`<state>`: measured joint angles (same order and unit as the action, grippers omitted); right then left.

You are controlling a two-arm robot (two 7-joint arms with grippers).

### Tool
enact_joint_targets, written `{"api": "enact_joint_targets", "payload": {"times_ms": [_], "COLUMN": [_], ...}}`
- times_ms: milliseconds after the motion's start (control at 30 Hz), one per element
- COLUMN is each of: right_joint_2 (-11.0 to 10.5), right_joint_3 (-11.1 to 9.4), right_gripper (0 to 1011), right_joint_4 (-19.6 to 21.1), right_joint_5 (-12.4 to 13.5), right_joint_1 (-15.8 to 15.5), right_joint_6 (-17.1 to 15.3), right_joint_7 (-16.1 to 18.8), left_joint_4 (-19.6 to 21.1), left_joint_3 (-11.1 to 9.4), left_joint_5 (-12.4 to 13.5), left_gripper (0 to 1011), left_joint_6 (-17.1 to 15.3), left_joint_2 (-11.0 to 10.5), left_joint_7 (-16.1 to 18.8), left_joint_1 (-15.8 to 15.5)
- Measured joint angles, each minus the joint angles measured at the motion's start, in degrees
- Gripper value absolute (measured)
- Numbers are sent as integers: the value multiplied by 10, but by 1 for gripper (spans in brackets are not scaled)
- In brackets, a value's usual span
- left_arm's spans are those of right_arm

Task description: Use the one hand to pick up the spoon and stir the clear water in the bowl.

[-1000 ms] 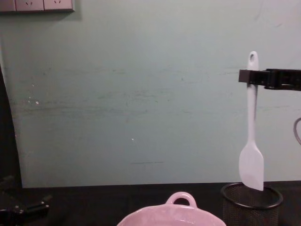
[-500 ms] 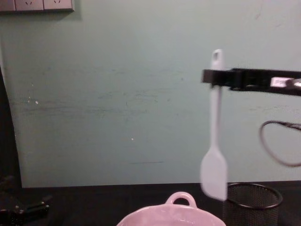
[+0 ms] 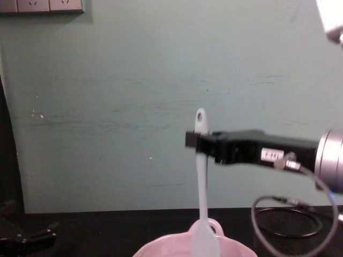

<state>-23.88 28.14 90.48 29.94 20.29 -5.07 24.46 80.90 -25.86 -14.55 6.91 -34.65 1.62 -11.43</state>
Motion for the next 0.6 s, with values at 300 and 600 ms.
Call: {"api": "enact_joint_targets", "payload": {"times_ms": [300, 600], "right_joint_2": [13, 46], "right_joint_3": [15, 31], "right_gripper": [116, 116], "right_joint_4": [-26, -61], "right_joint_5": [-24, -38], "right_joint_1": [-9, 6], "right_joint_6": [23, 25], "right_joint_7": [16, 25], "left_joint_4": [0, 0], "left_joint_3": [0, 0], "left_joint_5": [0, 0], "left_gripper": [1011, 1011], "left_joint_6": [0, 0], "left_joint_2": [0, 0], "left_joint_7": [0, 0], "left_joint_1": [0, 0]}}
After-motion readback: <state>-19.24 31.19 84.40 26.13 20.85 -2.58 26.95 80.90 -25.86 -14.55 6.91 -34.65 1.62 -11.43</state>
